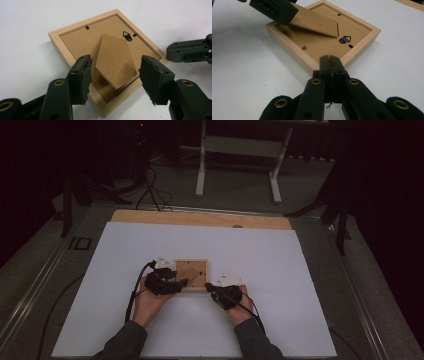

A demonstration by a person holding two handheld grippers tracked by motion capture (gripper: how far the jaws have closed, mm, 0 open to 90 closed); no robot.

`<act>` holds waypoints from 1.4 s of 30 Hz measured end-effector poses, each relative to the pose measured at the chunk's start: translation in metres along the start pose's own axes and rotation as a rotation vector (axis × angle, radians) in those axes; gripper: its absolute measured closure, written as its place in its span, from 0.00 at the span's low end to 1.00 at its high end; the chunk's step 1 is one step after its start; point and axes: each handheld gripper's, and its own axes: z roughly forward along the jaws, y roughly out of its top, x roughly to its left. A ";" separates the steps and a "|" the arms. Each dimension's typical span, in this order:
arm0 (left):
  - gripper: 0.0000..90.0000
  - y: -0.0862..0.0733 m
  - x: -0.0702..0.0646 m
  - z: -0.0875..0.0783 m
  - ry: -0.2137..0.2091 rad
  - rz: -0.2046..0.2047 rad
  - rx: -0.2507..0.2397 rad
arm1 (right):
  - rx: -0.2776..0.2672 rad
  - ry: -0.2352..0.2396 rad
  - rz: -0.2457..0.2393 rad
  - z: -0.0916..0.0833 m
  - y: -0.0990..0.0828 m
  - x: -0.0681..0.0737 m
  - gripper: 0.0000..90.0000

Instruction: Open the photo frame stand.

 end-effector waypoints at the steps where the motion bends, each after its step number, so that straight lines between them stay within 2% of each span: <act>1: 0.48 0.000 0.000 0.000 -0.005 -0.007 0.007 | 0.000 0.000 -0.001 0.000 0.000 0.000 1.00; 9: 0.51 -0.001 0.005 0.002 -0.062 -0.070 0.047 | 0.001 0.000 -0.004 0.000 0.000 0.000 1.00; 18: 0.54 0.000 0.011 0.003 -0.112 -0.132 0.047 | 0.001 0.000 -0.004 0.000 0.000 0.000 0.99; 25: 0.59 0.000 0.015 0.004 -0.130 -0.172 0.046 | 0.000 0.000 -0.005 0.000 0.000 0.000 0.99; 31: 0.60 0.000 0.016 0.005 -0.136 -0.182 0.052 | 0.000 0.000 -0.004 0.000 0.000 0.000 0.99; 42: 0.61 0.000 0.013 0.004 -0.119 -0.161 0.045 | 0.004 0.003 0.001 0.000 0.001 -0.002 0.94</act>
